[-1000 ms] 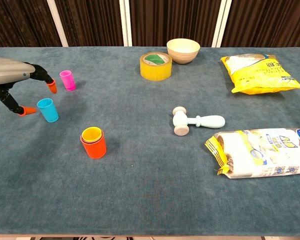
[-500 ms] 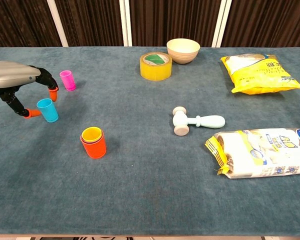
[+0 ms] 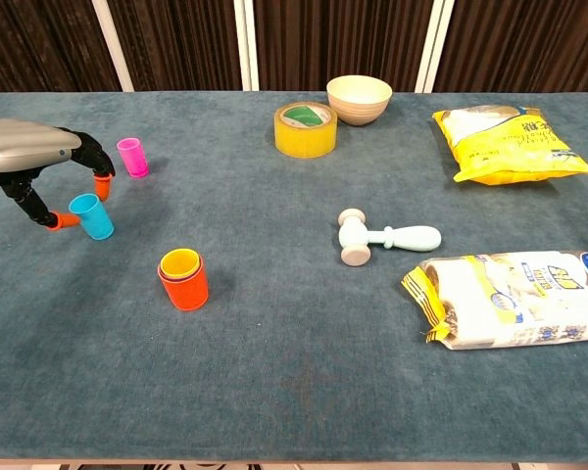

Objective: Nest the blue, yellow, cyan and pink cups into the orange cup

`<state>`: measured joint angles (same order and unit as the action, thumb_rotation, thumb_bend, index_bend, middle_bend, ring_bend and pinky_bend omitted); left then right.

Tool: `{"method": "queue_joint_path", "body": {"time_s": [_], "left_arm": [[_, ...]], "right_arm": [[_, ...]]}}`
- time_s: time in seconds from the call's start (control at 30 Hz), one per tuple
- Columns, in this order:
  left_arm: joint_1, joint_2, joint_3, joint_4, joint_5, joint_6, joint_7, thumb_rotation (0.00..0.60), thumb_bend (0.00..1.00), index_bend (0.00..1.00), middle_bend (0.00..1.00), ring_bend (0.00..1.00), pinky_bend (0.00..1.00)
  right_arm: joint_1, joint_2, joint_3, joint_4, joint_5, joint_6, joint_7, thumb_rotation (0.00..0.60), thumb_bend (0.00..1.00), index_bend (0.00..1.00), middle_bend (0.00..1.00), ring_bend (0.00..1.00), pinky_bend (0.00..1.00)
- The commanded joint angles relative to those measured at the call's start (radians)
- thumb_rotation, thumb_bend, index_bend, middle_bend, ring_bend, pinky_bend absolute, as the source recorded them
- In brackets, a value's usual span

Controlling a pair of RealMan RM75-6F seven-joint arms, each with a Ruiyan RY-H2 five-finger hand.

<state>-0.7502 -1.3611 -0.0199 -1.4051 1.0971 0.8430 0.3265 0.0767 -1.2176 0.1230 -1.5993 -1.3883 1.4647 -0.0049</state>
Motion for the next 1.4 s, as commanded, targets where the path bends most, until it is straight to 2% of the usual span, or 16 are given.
{"method": "queue_joint_path", "body": {"time_s": [0.03,0.4,0.57,0.7,0.8,1.1,1.4], "left_arm": [[0.001,-0.001,0.0,0.002,-0.002,-0.001,0.003,0.6,0.31,0.43,0.18,0.0,0.01],[0.005,0.0,-0.008,-0.003,-0.002,0.003,0.004,0.6,0.32,0.44,0.19,0.0,0.01],[0.006,0.022,-0.019,-0.038,0.017,0.019,-0.007,0.6,0.33,0.44,0.18,0.0,0.01],[0.002,0.071,-0.034,-0.113,0.058,0.052,-0.001,0.6,0.33,0.44,0.19,0.0,0.01],[0.0,0.12,-0.046,-0.209,0.085,0.069,-0.008,0.6,0.33,0.44,0.19,0.0,0.01],[-0.018,0.218,-0.043,-0.434,0.125,0.034,-0.001,0.6,0.33,0.43,0.19,0.0,0.01],[-0.05,0.233,-0.036,-0.525,0.125,-0.006,0.055,0.6,0.33,0.43,0.19,0.0,0.01]], "right_arm": [[0.0,-0.001,0.0,0.001,0.0,-0.001,0.0,0.6,0.32,0.11,0.04,0.1,0.0],[0.001,-0.002,-0.001,0.001,0.001,-0.003,-0.001,0.6,0.32,0.11,0.04,0.1,0.0],[0.001,-0.002,0.0,0.002,0.001,-0.002,0.0,0.6,0.32,0.11,0.04,0.1,0.0],[0.001,-0.002,0.001,0.002,0.002,-0.002,0.001,0.6,0.32,0.11,0.04,0.1,0.0],[0.001,-0.001,0.0,0.0,-0.001,-0.002,0.002,0.6,0.32,0.11,0.04,0.1,0.0],[-0.003,0.007,0.004,-0.007,-0.001,0.007,0.012,0.6,0.32,0.11,0.04,0.1,0.0],[-0.004,0.013,0.008,-0.008,0.002,0.008,0.023,0.6,0.32,0.11,0.04,0.1,0.0]]}}
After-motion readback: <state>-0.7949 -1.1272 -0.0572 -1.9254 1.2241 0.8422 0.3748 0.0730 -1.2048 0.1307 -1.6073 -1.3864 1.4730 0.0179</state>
